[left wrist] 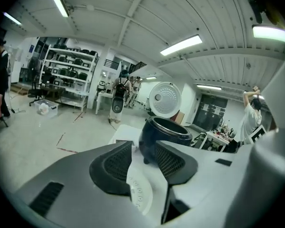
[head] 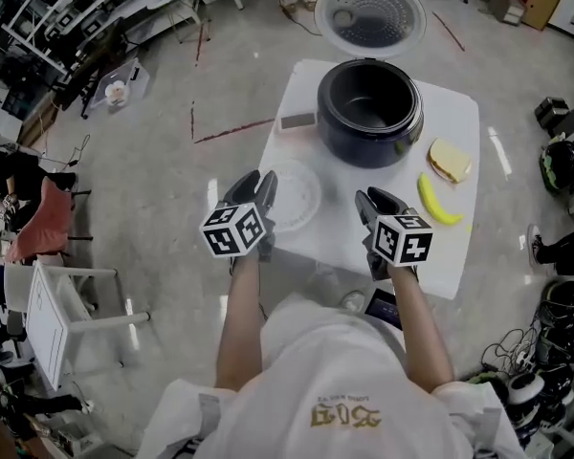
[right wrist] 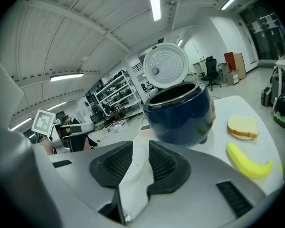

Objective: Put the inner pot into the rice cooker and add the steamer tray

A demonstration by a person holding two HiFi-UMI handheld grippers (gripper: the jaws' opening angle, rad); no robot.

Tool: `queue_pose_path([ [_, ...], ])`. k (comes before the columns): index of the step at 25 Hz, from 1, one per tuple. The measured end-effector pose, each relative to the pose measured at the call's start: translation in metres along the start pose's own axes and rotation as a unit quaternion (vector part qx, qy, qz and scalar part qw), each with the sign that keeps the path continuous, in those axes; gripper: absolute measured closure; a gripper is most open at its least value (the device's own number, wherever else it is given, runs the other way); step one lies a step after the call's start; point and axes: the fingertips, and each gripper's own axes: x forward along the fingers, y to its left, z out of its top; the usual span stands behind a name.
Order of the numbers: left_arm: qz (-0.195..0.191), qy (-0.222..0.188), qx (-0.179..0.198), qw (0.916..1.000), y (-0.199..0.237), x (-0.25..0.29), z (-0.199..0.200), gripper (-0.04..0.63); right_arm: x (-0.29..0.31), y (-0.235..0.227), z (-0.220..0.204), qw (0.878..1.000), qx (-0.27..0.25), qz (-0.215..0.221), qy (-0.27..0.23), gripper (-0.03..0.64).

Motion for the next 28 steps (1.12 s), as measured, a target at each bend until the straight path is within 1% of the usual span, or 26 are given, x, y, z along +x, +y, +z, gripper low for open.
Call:
queue_pose_path([
  [4,0.021,0.014,-0.011,0.9996,0.032,-0.014,-0.011,0.425,0.015,0.015,-0.022,1.0,0.008,0.01,0.026,0.497],
  [7,0.026,0.03,-0.015,0.9991,0.057,-0.013,-0.018,0.428,0.027,0.023,-0.031,0.999,0.015,0.005,0.037,0.497],
  [11,0.026,0.062,-0.011,0.9977,0.091,0.003,-0.034,0.431,0.053,0.027,-0.043,0.998,0.034,-0.003,0.054,0.497],
  [15,0.019,0.097,-0.014,0.995,0.125,0.025,-0.049,0.44,0.086,0.028,-0.057,0.995,0.065,-0.012,0.076,0.495],
  [21,0.0,0.159,-0.032,0.9867,0.17,0.046,-0.085,0.442,0.121,0.027,-0.092,0.987,0.097,-0.037,0.124,0.495],
  [25,-0.015,0.19,-0.04,0.9809,0.194,0.054,-0.108,0.449,0.139,0.024,-0.109,0.983,0.111,-0.052,0.136,0.495],
  [28,-0.035,0.213,-0.057,0.9747,0.2,0.059,-0.124,0.449,0.146,0.021,-0.12,0.979,0.133,-0.06,0.14,0.495],
])
